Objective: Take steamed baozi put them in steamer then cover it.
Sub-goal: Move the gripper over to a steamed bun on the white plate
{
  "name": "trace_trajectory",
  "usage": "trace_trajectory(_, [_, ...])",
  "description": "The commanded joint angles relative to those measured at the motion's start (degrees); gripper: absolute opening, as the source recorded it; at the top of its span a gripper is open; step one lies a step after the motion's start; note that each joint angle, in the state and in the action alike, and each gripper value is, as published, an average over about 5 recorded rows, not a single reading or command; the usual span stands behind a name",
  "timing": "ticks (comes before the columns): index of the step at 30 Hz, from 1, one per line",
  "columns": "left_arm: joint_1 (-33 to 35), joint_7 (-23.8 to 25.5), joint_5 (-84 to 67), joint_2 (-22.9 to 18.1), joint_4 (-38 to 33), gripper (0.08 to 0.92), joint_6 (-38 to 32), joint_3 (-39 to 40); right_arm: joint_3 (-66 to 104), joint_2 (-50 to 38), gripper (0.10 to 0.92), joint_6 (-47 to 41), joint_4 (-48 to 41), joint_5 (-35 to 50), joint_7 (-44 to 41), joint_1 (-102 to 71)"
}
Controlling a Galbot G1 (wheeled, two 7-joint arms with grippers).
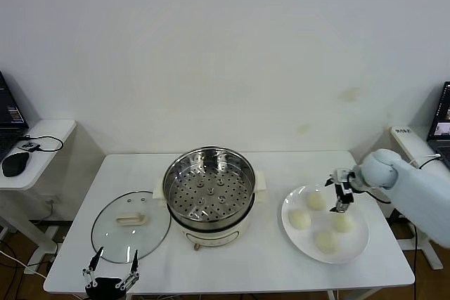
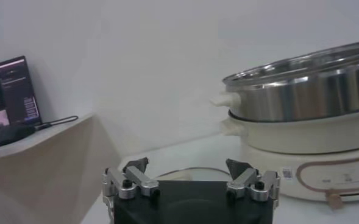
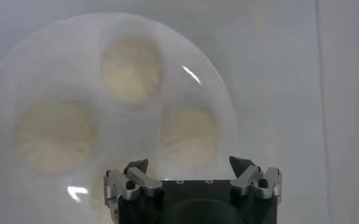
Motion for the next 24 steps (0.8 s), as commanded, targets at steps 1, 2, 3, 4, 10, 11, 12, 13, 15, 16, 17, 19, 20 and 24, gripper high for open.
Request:
trace_trajectory(1, [0.03, 0.0, 0.04, 0.06, 0.04, 0.823, -0.05, -0.27, -5.25, 5.05, 0.823, -1.39, -4.49, -0.83, -0.91, 3.52])
trace_trajectory(2, [0.01, 0.01, 0.04, 0.05, 0.1, 0.823, -0.07, -0.28, -5.26, 5.13, 0.823, -1.49, -4.74, -1.08, -0.89, 3.41])
trace_trajectory(3, [-0.02, 0.0, 0.04, 0.03, 0.15, 0.823, -0.1, -0.28, -5.24, 5.23, 0.823, -1.56, -5.02, -1.26, -0.84, 3.32])
trace_trajectory(4, [-0.07, 0.0, 0.05, 0.0, 0.2, 0.823, -0.12, -0.27, -5.16, 5.39, 0.823, -1.6, -5.37, -1.42, -0.75, 3.23])
trace_trajectory(10, [-0.23, -0.05, 0.44, -0.09, 0.39, 0.823, -0.39, -0.31, -4.21, 6.81, 0.819, -1.75, -7.47, -2.16, -0.07, 2.62])
trace_trajectory(11, [-0.22, -0.06, 0.56, -0.09, 0.41, 0.823, -0.47, -0.36, -4.08, 7.09, 0.815, -1.76, -7.84, -2.3, 0.01, 2.55])
trace_trajectory(12, [-0.21, -0.07, 0.67, -0.1, 0.44, 0.823, -0.56, -0.41, -4.0, 7.33, 0.811, -1.77, -8.13, -2.39, 0.07, 2.52])
trace_trajectory(13, [-0.2, -0.08, 0.75, -0.11, 0.47, 0.823, -0.63, -0.45, -3.94, 7.56, 0.805, -1.8, -8.4, -2.47, 0.11, 2.51])
trace_trajectory(15, [-0.22, -0.1, 0.87, -0.15, 0.59, 0.823, -0.77, -0.47, -3.91, 7.94, 0.789, -1.92, -8.72, -2.52, 0.17, 2.57])
trace_trajectory(16, [-0.24, -0.13, 0.92, -0.18, 0.66, 0.823, -0.84, -0.47, -3.91, 8.11, 0.779, -1.99, -8.85, -2.53, 0.2, 2.6])
trace_trajectory(17, [-0.27, -0.15, 0.97, -0.21, 0.74, 0.823, -0.92, -0.46, -3.91, 8.29, 0.766, -2.03, -9.01, -2.54, 0.26, 2.64])
trace_trajectory(19, [-0.31, -0.18, 1.11, -0.27, 0.86, 0.823, -1.09, -0.42, -3.92, 8.6, 0.744, -2.12, -9.32, -2.56, 0.38, 2.68])
trace_trajectory(20, [-0.32, -0.2, 1.17, -0.29, 0.9, 0.823, -1.16, -0.4, -3.92, 8.71, 0.729, -2.17, -9.4, -2.57, 0.41, 2.65])
trace_trajectory(24, [-0.3, -0.31, 1.26, -0.29, 1.01, 0.823, -1.3, -0.4, -3.96, 8.53, 0.685, -2.47, -8.79, -2.62, 0.1, 2.26])
